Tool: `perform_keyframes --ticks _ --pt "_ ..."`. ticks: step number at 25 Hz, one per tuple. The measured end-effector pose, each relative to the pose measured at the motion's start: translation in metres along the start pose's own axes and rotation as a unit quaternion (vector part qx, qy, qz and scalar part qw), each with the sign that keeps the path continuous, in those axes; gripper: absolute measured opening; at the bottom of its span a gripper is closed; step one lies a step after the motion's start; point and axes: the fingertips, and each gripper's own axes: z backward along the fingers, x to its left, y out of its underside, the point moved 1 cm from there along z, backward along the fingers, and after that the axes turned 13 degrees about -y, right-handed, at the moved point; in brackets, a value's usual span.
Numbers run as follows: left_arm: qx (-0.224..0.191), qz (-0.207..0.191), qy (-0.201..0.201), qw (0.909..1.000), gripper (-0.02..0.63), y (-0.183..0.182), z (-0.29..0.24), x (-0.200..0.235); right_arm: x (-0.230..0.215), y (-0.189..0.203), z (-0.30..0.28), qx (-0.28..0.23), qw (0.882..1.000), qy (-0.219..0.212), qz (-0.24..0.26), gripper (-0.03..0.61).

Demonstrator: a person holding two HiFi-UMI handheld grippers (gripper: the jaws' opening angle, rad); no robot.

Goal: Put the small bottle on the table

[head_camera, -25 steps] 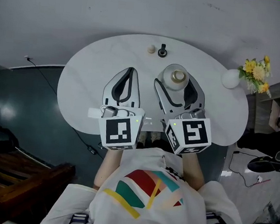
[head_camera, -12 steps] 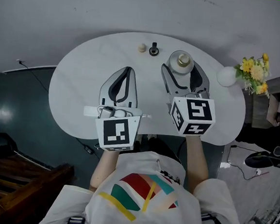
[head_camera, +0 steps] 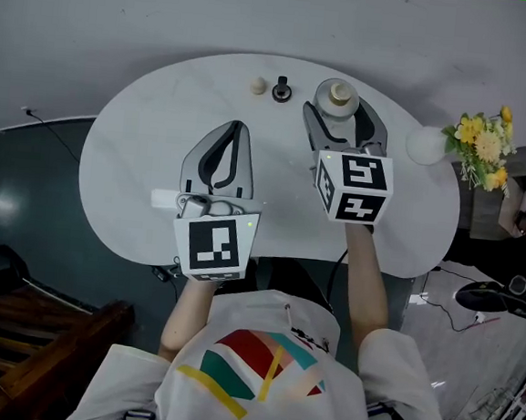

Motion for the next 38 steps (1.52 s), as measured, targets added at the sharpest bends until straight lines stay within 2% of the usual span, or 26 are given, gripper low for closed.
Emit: perform_keyframes --ticks 16,38 --pt "0.017 0.015 -0.021 0.9995 0.017 0.015 -0.022 0.003 -0.036 0.051 -0.063 0.064 0.998 -0.008 -0.024 0.324" --pt "0.049 0.004 -0.031 0.9983 0.017 0.037 -0.038 0.004 -0.070 0.123 -0.114 0.143 0.988 0.005 -0.054 0.324"
